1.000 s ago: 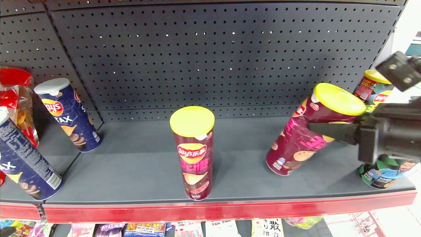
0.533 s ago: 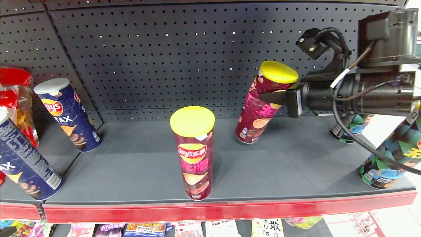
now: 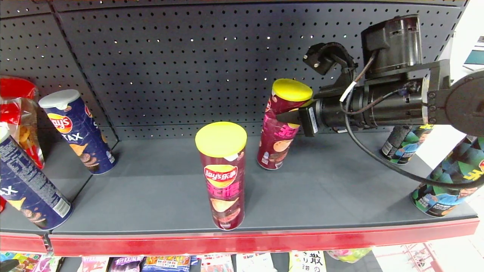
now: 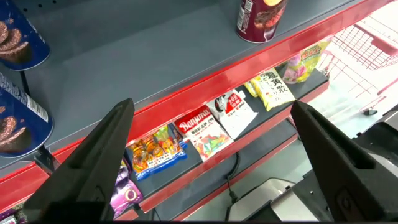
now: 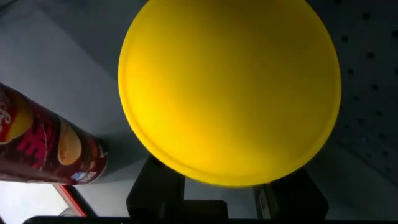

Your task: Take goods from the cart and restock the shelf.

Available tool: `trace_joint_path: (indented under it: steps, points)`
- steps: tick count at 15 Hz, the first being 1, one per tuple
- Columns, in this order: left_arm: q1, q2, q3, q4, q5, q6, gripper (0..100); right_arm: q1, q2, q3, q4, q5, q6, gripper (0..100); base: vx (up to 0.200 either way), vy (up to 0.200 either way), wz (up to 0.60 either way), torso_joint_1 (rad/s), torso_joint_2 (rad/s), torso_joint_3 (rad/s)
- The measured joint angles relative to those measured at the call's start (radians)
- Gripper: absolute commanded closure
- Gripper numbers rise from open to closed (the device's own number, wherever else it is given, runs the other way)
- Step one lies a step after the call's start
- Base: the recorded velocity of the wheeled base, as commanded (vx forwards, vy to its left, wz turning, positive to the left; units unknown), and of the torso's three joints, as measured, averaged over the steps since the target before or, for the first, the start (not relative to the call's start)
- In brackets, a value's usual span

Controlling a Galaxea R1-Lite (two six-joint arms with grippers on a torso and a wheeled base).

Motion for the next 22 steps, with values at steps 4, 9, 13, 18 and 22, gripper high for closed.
trace_joint_path:
  steps: [4, 9, 13, 18, 22]
  points:
    - [0.000, 0.001, 0.000, 0.000, 0.000, 0.000, 0, 0.027, 0.048, -0.070, 0.021, -0.003, 0.000, 100, 0.000, 0.000, 0.00, 0.000, 0.00, 0.000]
    - [0.000, 0.002, 0.000, 0.000, 0.000, 0.000, 0, 0.045, 0.095, -0.100, 0.021, -0.004, -0.001, 100, 0.000, 0.000, 0.00, 0.000, 0.00, 0.000]
    - [-0.001, 0.011, 0.001, 0.000, 0.000, 0.000, 0, 0.046, 0.114, -0.111, 0.021, -0.003, -0.001, 0, 0.000, 0.000, 0.00, 0.000, 0.00, 0.000]
    - [-0.001, 0.019, 0.007, -0.001, -0.003, 0.000, 0, 0.047, 0.120, -0.114, 0.020, -0.004, -0.001, 0, 0.000, 0.000, 0.00, 0.000, 0.00, 0.000]
    - [-0.001, 0.020, 0.009, -0.001, -0.004, 0.000, 0, 0.046, 0.101, -0.099, 0.020, -0.018, 0.004, 0, 0.000, 0.000, 0.00, 0.000, 0.00, 0.000]
